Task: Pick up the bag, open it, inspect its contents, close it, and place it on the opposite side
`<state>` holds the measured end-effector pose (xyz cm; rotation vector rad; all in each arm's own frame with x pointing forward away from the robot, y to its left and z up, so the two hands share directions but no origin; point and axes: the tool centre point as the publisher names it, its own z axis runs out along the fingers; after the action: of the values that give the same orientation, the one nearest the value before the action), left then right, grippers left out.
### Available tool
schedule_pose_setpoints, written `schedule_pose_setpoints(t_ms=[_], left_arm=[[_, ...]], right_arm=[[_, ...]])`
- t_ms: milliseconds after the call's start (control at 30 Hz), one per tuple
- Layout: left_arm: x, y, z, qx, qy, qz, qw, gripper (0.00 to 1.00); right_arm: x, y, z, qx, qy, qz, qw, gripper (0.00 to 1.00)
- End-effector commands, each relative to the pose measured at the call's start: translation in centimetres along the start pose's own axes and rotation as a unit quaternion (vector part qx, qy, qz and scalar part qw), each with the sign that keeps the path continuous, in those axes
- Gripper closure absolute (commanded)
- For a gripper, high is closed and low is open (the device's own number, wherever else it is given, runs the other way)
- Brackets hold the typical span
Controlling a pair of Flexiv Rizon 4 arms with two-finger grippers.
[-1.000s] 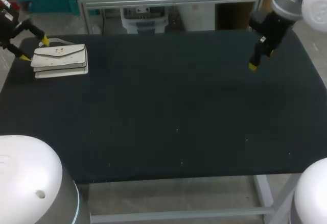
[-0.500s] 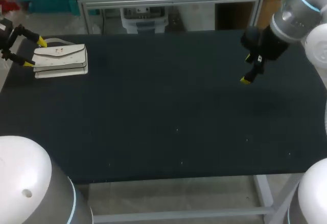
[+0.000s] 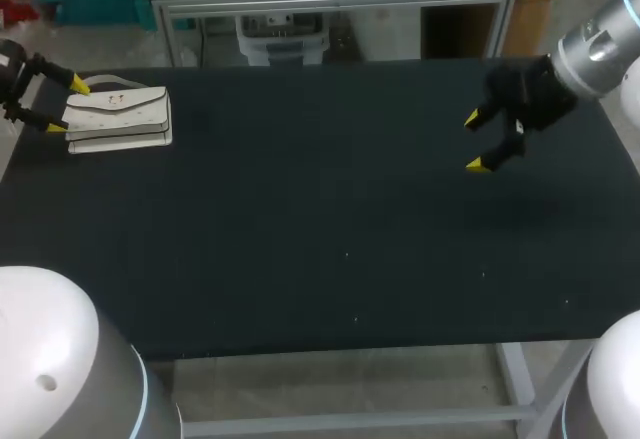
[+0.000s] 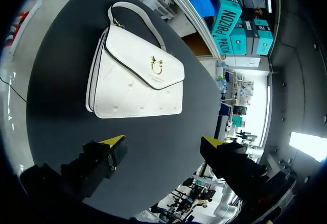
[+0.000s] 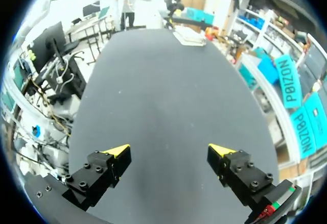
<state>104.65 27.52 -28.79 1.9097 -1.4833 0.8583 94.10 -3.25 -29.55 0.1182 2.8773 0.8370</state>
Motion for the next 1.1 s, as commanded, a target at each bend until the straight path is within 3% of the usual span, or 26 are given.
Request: schedule_pose_setpoints(t_ms=[33, 300, 467, 533, 633, 700, 833, 933, 1033, 1100], left_arm=[[-1.5, -0.9, -1.0, -0.004, 0.011, 0.008, 1.000, 0.00], [-4.4, -2.9, -1.6, 0.003, 0.008, -0.003, 1.000, 0.02], [-5.8, -4.3, 0.0, 0.001, 0.009, -0.003, 1.000, 0.22], [-6.1, -4.8, 0.5, 0.002, 0.015, -0.002, 1.000, 0.39], [-6.6, -5.5, 0.9, 0.003, 0.022, -0.004, 1.000, 0.40], [-6.8, -5.9, 1.0, 0.003, 0.033, -0.007, 0.999, 0.51], [-7.1, -6.3, 1.5, -0.002, 0.040, -0.009, 0.999, 0.53], [-7.2, -6.4, 2.0, -0.004, 0.042, -0.008, 0.999, 0.63], [-7.0, -6.2, 2.6, -0.013, 0.037, -0.003, 0.999, 1.00], [-6.8, -5.9, 3.0, -0.015, 0.038, 0.002, 0.999, 1.00]], right_arm=[[-0.1, 0.6, 2.3, 0.006, 0.016, -0.004, 1.000, 0.00], [0.6, 1.2, 3.8, -0.014, 0.032, -0.016, 0.999, 0.00], [1.2, 1.7, 4.8, -0.022, 0.040, -0.028, 0.999, 0.00], [1.4, 1.9, 5.1, -0.026, 0.044, -0.034, 0.998, 0.00], [1.7, 2.1, 5.4, -0.027, 0.051, -0.039, 0.998, 0.00], [1.9, 2.2, 5.6, -0.031, 0.055, -0.045, 0.997, 0.00], [2.1, 2.3, 6.0, -0.030, 0.062, -0.044, 0.997, 0.00], [2.2, 2.3, 6.2, -0.031, 0.067, -0.044, 0.996, 0.00], [2.4, 2.4, 6.4, -0.031, 0.071, -0.046, 0.996, 0.00], [2.4, 2.5, 6.4, -0.034, 0.071, -0.051, 0.996, 0.00]])
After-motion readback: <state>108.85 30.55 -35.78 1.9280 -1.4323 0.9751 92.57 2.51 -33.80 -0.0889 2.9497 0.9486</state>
